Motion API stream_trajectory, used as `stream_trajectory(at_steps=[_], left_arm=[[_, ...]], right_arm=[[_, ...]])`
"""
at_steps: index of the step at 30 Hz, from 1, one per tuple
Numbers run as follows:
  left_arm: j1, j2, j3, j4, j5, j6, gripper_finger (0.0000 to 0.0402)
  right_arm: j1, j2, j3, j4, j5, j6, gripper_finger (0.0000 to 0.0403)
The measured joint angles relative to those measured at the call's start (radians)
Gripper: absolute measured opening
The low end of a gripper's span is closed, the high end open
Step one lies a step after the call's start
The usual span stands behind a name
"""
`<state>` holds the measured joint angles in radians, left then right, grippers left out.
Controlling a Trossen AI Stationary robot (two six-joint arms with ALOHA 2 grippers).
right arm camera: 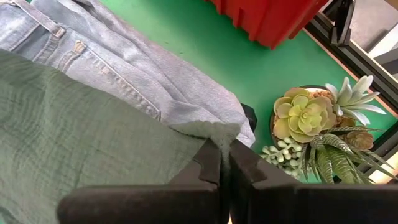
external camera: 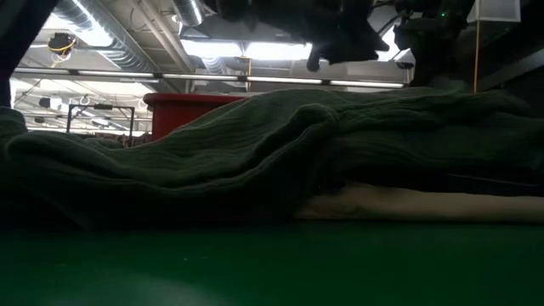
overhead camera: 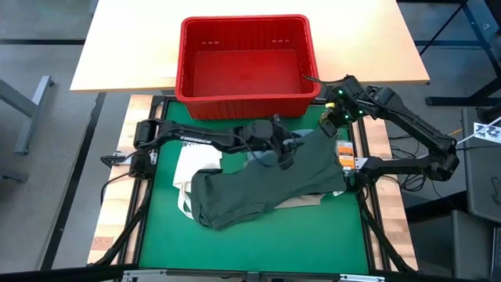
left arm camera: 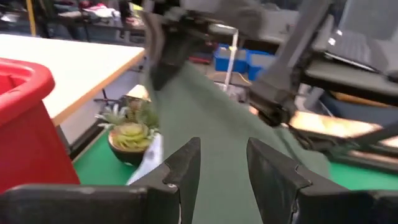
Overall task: Fold Laundry from Bin
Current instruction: Fold the green shirt
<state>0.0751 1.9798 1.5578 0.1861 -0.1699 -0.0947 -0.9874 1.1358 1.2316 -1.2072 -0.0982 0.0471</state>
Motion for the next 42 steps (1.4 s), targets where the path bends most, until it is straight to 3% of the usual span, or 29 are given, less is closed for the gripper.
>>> stream_trajectory(at_steps=[6, 18, 29, 42], left_arm=[[0.060, 0.070, 0.000, 0.154, 0.014, -0.008, 0.0126], [0.110, 0.160, 0.005, 0.390, 0.137, -0.090, 0.0126], [0.111, 0.274, 0.148, 0.360, 0.163, -0.089, 0.0126], [0.131, 0.296, 0.151, 0.308, 0.164, -0.112, 0.0126]], right_arm=[[0.000, 0.000, 0.000, 0.001, 0.000, -0.001, 0.0009], [0.000, 0.000, 0.000, 0.005, -0.027, -0.003, 0.0009], [0.000, 0.000, 0.000, 0.005, -0.035, -0.002, 0.0009], [0.000, 0.000, 0.000, 0.005, -0.073, -0.003, 0.0009]])
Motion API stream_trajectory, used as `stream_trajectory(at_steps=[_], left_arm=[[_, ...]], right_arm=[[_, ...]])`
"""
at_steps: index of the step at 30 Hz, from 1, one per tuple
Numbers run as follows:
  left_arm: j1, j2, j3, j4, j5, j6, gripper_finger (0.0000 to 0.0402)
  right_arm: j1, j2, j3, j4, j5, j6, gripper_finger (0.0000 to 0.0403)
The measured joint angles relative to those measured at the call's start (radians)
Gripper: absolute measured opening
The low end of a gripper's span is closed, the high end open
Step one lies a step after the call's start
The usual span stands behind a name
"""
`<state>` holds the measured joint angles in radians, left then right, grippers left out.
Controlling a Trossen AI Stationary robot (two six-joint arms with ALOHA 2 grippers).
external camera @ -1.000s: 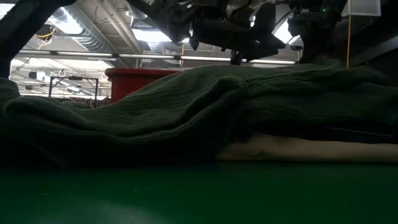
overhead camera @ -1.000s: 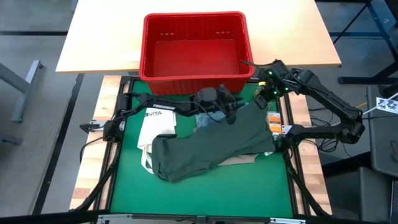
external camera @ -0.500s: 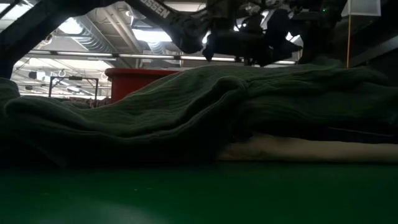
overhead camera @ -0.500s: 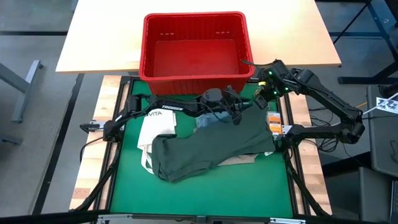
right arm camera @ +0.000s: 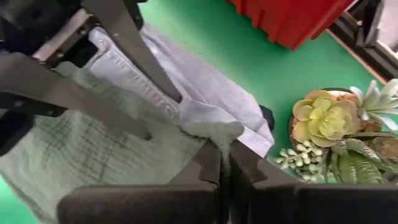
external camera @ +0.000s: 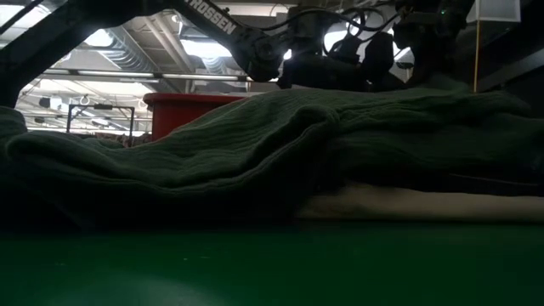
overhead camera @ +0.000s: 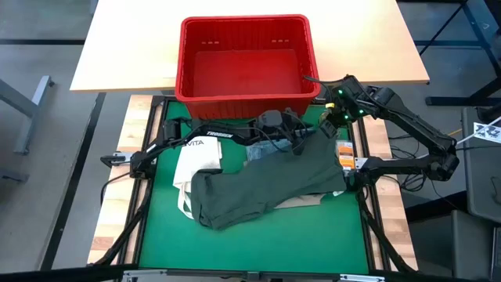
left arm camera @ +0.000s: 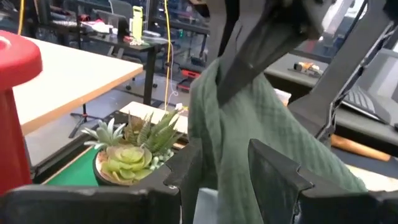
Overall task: Fold Laundry from Bin
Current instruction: Fold the green shirt
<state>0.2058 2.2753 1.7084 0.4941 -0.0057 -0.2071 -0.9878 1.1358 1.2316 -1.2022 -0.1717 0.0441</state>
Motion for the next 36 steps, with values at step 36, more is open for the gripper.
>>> stream_trajectory(at_steps=[36], left_arm=[[-0.003, 0.041, 0.000, -0.033, 0.130, 0.034, 0.0009]], right_arm=[[0.000, 0.000, 0.000, 0.026, -0.092, -0.027, 0.0009]])
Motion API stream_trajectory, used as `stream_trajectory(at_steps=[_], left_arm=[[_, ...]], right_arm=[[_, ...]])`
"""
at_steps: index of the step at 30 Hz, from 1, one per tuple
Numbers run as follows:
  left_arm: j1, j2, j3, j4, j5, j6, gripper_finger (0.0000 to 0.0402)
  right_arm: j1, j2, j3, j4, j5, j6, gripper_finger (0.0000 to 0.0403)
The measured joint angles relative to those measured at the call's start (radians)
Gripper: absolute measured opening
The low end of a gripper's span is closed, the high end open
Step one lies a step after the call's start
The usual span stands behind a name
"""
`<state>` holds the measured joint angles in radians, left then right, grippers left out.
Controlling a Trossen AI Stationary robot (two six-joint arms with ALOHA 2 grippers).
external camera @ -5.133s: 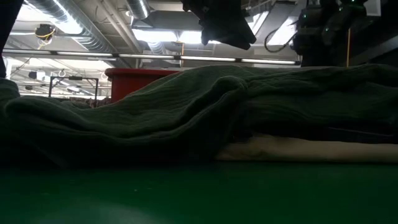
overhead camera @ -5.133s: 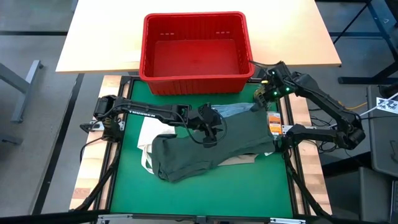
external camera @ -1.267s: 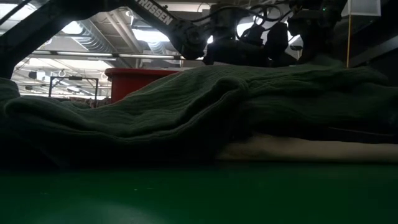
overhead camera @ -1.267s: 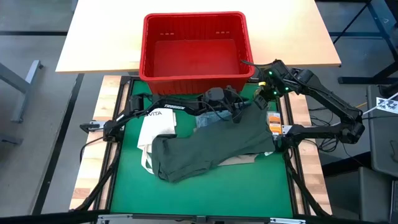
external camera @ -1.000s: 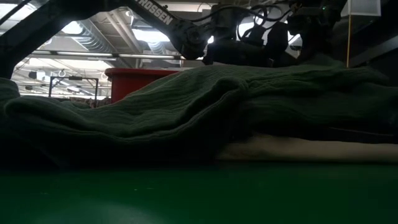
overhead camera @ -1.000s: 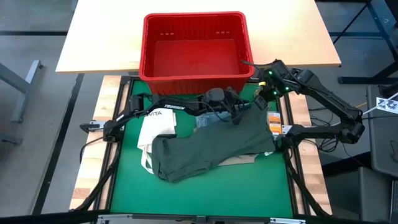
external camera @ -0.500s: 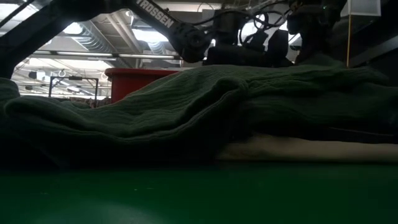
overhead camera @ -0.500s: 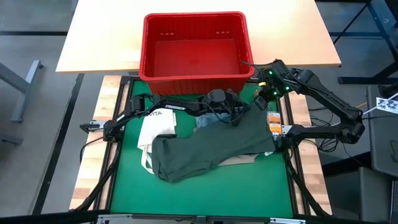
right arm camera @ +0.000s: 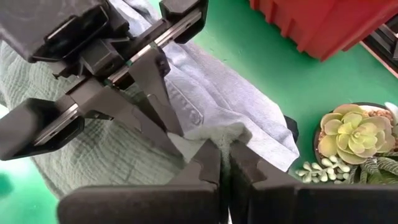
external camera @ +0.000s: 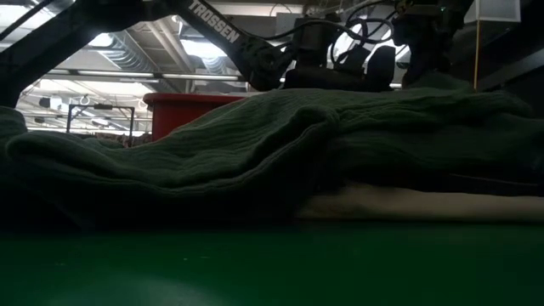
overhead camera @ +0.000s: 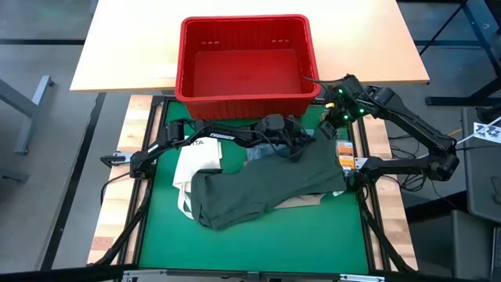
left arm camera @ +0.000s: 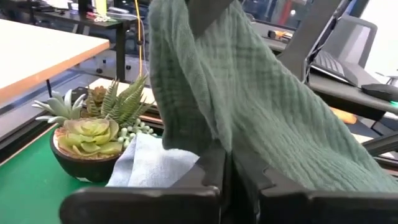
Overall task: Fold Laundry from Bin
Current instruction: Fold the green shirt
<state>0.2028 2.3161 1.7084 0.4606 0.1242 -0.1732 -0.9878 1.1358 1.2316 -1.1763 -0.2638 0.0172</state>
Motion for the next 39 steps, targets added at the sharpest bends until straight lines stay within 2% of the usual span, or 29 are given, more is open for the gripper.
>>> stream_trajectory(at_steps=[9, 12, 15, 21, 26, 29, 33, 39], left_arm=[[-0.002, 0.000, 0.000, 0.003, 0.005, 0.002, 0.0002], [-0.003, -0.002, 0.000, 0.003, 0.043, 0.035, 0.0002], [-0.003, -0.004, 0.000, 0.004, 0.062, 0.038, 0.0001], [-0.003, -0.005, 0.000, 0.004, 0.079, 0.049, 0.0001], [0.000, -0.005, 0.000, 0.003, 0.079, 0.051, 0.0000], [0.002, -0.006, 0.000, -0.001, 0.080, 0.052, 0.0000], [0.005, -0.006, 0.000, -0.003, 0.081, 0.052, 0.0000], [0.005, -0.006, 0.000, -0.003, 0.080, 0.052, 0.0000]], right_arm=[[0.000, 0.000, 0.000, 0.000, 0.000, 0.009, 0.0010], [0.000, 0.000, 0.000, -0.003, -0.017, 0.011, 0.0019], [0.000, 0.000, 0.000, -0.003, -0.035, 0.013, 0.0050], [0.000, 0.000, 0.000, -0.012, -0.036, 0.036, 0.0148], [0.000, 0.000, 0.000, -0.157, -0.037, 0.036, 0.0198], [0.000, 0.000, 0.000, -0.279, -0.062, 0.014, 0.0206], [0.000, -0.014, 0.000, -0.356, -0.112, -0.017, 0.0204], [0.007, -0.108, -0.006, -0.391, -0.071, 0.061, 0.0201]])
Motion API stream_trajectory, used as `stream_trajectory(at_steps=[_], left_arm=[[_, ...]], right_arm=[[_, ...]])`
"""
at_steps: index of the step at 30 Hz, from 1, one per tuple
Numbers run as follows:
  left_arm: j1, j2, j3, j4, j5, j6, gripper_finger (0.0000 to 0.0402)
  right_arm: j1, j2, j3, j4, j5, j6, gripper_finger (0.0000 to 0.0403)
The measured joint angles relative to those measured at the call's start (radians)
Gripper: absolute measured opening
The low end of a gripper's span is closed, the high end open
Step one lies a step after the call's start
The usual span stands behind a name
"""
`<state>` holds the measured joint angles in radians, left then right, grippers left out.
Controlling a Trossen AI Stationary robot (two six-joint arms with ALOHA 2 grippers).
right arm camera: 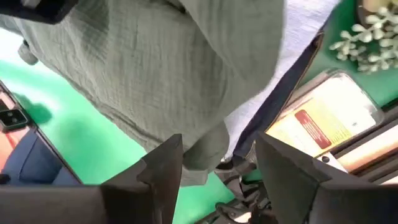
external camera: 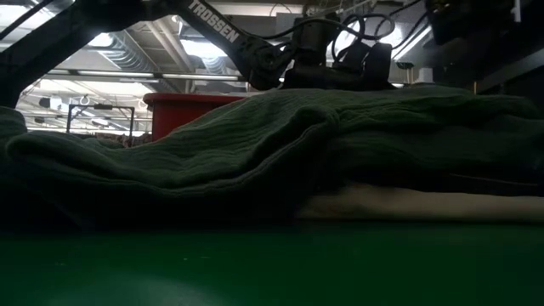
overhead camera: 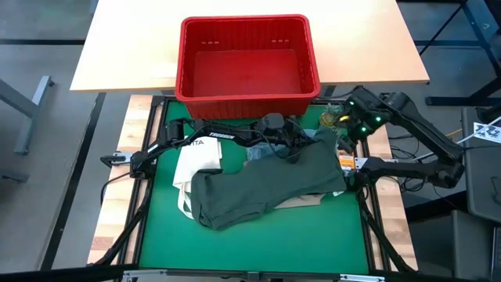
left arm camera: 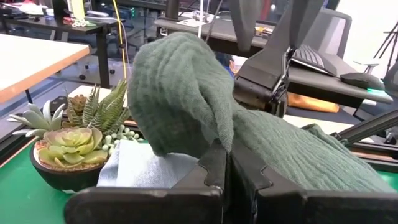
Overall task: Fold Laundry from Bin
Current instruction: Fold the green shirt
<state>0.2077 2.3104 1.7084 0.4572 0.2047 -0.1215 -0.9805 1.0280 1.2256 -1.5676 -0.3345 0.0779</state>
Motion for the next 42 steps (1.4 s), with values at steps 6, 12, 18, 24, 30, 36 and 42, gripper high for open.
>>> stream_trajectory(at_steps=[6, 12, 18, 24, 30, 36, 42], left_arm=[[0.007, 0.000, 0.000, 0.004, 0.000, 0.001, 0.0000], [0.011, 0.000, 0.000, 0.004, 0.000, 0.000, 0.0000], [0.011, -0.001, 0.000, 0.004, 0.000, 0.000, 0.0000], [0.011, -0.001, 0.000, 0.003, 0.000, 0.000, 0.0000], [0.011, -0.001, 0.000, 0.000, 0.000, 0.000, 0.0000], [0.011, -0.001, 0.000, 0.000, 0.000, -0.001, 0.0000], [0.011, -0.001, 0.000, 0.000, 0.002, -0.001, 0.0000]], right_arm=[[0.126, -0.117, -0.063, 0.035, 0.051, 0.169, 0.0200], [0.347, -0.198, -0.192, 0.157, 0.080, 0.393, 0.0200], [0.557, -0.223, -0.285, 0.150, 0.200, 0.602, 0.0200], [0.744, -0.212, -0.355, 0.186, 0.255, 0.727, 0.0200], [0.892, -0.212, -0.390, 0.215, 0.324, 0.840, 0.0200], [0.991, -0.212, -0.447, 0.237, 0.327, 0.945, 0.0200], [1.036, -0.199, -0.461, 0.339, 0.346, 0.937, 0.0198]])
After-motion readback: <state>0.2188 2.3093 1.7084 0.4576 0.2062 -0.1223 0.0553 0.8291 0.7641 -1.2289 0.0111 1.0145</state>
